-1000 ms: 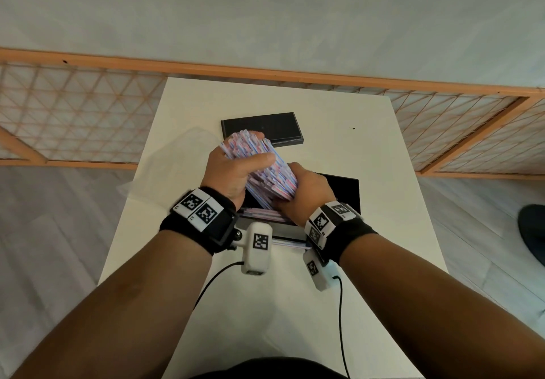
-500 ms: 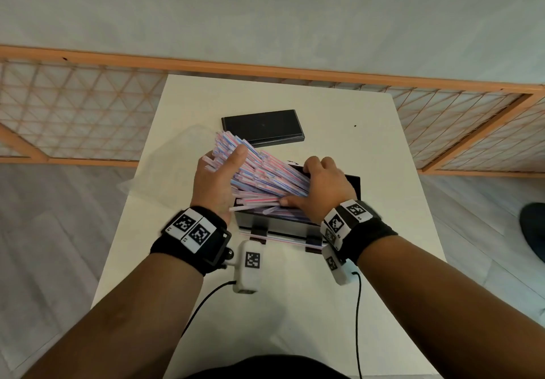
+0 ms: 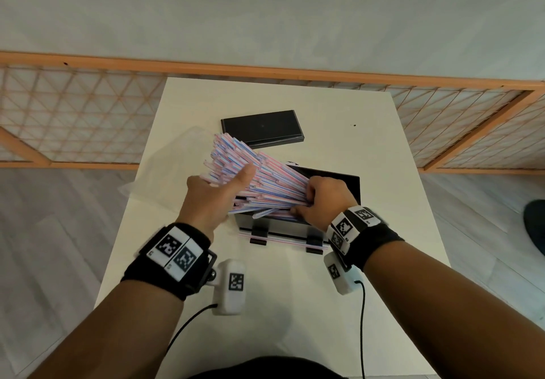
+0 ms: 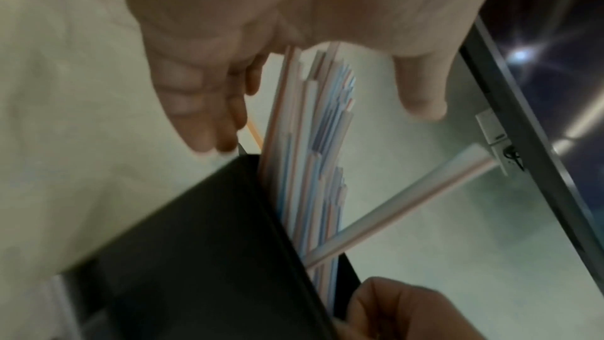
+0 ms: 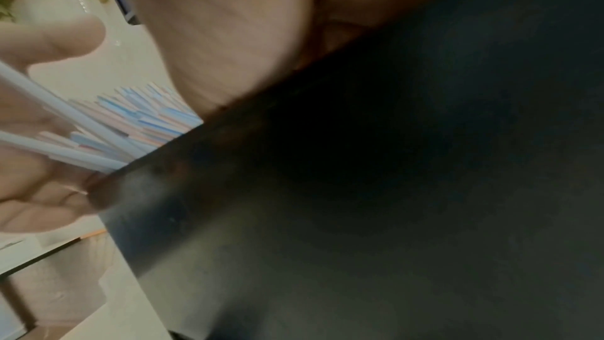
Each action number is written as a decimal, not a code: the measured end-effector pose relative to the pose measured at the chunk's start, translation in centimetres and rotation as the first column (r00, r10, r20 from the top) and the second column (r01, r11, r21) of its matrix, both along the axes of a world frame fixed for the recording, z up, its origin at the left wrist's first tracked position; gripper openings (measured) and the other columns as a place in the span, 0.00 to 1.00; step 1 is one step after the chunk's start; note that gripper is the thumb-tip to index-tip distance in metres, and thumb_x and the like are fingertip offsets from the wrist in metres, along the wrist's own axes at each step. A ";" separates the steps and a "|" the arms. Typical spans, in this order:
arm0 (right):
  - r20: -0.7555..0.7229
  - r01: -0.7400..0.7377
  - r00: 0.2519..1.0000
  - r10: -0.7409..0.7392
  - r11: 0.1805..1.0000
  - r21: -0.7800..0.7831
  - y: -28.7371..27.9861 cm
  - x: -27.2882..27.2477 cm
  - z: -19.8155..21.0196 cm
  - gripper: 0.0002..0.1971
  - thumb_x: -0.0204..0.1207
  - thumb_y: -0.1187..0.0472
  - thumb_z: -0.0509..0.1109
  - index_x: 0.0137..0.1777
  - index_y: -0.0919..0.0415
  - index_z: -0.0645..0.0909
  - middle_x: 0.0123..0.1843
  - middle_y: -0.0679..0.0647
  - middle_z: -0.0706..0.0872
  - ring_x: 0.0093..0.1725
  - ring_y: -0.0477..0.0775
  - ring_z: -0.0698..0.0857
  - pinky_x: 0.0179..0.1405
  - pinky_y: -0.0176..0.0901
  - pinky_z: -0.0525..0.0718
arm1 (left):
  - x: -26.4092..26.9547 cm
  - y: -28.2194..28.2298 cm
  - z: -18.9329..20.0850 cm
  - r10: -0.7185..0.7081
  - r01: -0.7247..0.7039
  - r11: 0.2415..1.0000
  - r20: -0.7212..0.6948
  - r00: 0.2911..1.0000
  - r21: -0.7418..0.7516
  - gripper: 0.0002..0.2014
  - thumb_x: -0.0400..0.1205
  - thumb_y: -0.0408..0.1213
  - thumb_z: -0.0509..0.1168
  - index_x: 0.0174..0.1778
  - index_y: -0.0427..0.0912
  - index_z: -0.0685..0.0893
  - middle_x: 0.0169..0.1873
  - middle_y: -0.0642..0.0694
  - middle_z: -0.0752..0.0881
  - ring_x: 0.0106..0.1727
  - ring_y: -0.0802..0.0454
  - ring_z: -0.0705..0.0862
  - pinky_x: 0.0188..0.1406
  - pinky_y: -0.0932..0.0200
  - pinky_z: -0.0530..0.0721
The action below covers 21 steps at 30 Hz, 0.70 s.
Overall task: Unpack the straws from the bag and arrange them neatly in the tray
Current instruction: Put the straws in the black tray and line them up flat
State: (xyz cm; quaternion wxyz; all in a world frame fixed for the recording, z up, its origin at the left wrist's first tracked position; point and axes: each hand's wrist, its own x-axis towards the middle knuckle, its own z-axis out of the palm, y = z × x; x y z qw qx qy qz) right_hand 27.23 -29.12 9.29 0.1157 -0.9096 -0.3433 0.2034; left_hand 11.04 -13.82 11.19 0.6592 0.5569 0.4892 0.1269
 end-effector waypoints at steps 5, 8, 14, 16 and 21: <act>-0.054 -0.029 0.998 0.032 0.998 0.053 1.0 -1.0 -0.2 0.23 0.74 0.40 0.73 0.25 0.55 0.77 0.26 0.47 0.78 0.30 0.48 0.78 0.29 0.38 0.72 | -1.1 -1.2 0.8 -0.031 0.026 0.996 -0.049 0.998 -0.089 0.33 0.67 0.76 0.69 0.51 0.49 0.89 0.43 0.40 0.91 0.33 0.43 0.86 0.37 0.48 0.90; -0.082 -0.070 0.993 0.083 0.986 0.149 1.4 -1.7 -0.1 0.16 0.77 0.47 0.71 0.33 0.55 0.85 0.30 0.49 0.84 0.32 0.48 0.82 0.32 0.38 0.78 | -0.9 -1.2 1.9 -0.056 0.047 0.993 -0.074 0.996 -0.107 0.30 0.77 0.72 0.63 0.50 0.46 0.89 0.41 0.39 0.90 0.33 0.39 0.87 0.38 0.47 0.91; -0.176 -0.155 0.964 0.201 0.957 0.245 1.1 -3.1 0.9 0.11 0.65 0.63 0.74 0.47 0.52 0.89 0.44 0.46 0.89 0.44 0.49 0.87 0.47 0.41 0.87 | -0.7 -1.9 2.4 -0.170 0.174 0.983 -0.070 0.983 0.055 0.18 0.69 0.63 0.78 0.43 0.53 0.92 0.40 0.44 0.94 0.38 0.40 0.92 0.45 0.41 0.93; -0.167 -0.208 0.951 0.259 0.939 0.276 1.0 -3.5 1.0 0.11 0.64 0.60 0.77 0.48 0.52 0.88 0.44 0.45 0.88 0.43 0.48 0.86 0.45 0.44 0.87 | -1.0 -2.4 2.2 -0.226 0.231 0.969 -0.066 0.972 0.084 0.18 0.66 0.61 0.80 0.44 0.53 0.93 0.40 0.42 0.93 0.36 0.45 0.90 0.45 0.43 0.92; -0.125 -0.208 0.957 0.262 0.919 0.334 1.1 -4.3 0.6 0.12 0.65 0.57 0.80 0.48 0.55 0.88 0.45 0.50 0.87 0.42 0.51 0.86 0.43 0.43 0.85 | -1.1 -3.1 1.7 -0.293 0.410 0.843 -0.343 0.892 0.348 0.26 0.58 0.63 0.78 0.48 0.54 0.90 0.40 0.58 0.90 0.42 0.57 0.87 0.43 0.60 0.85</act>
